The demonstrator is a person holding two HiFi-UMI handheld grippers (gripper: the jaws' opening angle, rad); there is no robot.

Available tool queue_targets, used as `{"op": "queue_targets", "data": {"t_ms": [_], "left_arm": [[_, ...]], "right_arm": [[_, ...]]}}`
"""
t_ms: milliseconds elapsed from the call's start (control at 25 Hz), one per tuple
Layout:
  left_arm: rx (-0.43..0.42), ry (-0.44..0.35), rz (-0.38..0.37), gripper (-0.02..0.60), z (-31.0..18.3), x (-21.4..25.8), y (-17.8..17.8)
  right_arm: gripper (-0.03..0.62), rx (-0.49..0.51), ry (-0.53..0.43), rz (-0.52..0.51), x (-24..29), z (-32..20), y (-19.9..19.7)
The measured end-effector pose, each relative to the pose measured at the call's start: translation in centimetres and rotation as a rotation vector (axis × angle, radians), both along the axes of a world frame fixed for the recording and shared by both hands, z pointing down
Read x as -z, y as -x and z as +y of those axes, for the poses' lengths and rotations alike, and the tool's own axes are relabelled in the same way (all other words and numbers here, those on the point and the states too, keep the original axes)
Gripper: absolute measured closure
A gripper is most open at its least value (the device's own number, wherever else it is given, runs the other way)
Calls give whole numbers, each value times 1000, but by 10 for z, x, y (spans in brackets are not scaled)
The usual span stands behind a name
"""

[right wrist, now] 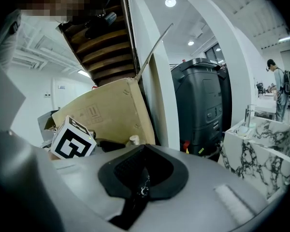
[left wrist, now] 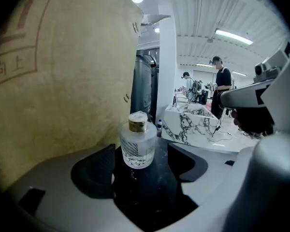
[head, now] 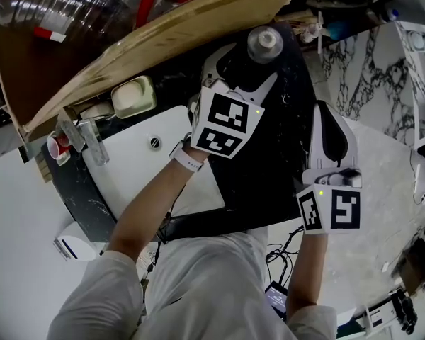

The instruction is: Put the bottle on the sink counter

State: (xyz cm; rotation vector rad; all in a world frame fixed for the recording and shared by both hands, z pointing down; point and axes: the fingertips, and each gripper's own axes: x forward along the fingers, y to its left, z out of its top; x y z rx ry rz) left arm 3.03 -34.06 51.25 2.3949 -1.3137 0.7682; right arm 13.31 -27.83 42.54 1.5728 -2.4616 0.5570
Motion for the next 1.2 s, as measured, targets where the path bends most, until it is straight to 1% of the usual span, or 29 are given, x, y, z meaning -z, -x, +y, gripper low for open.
{"op": "queue_targets", "data": {"t_ms": [360, 520, 560, 640, 680, 800, 880, 920, 1040, 1200], "left_arm": [[-2, -17, 21, 242, 32, 29, -2], [-11, -19, 8, 259, 48, 38, 0], [-16, -23, 3, 270, 52, 40, 0], [-18, -33, 1, 319, 60, 47, 1], [-14, -36, 4, 346, 64, 49, 3], [10, -30, 15, 399, 78, 57, 9], [38, -35, 20, 486, 85, 63, 15], [56, -40, 20, 513, 88, 66, 19], [102, -50, 29, 556, 96, 78, 29], [114, -51, 41, 572, 111, 94, 34]], "right_arm": [[583, -20, -24, -1, 23, 30, -7], [583, -21, -40, -4, 34, 43, -7], [583, -19, -43, -2, 36, 46, -6], [583, -17, -50, 2, 41, 53, -5], [583, -16, -52, 3, 43, 56, -5], [583, -14, -56, 5, 49, 66, -6], [583, -14, -59, 7, 53, 72, -6], [583, -14, -60, 7, 55, 75, -7], [583, -17, -65, 10, 61, 82, -8], [583, -20, -72, 11, 70, 90, -9]]}}
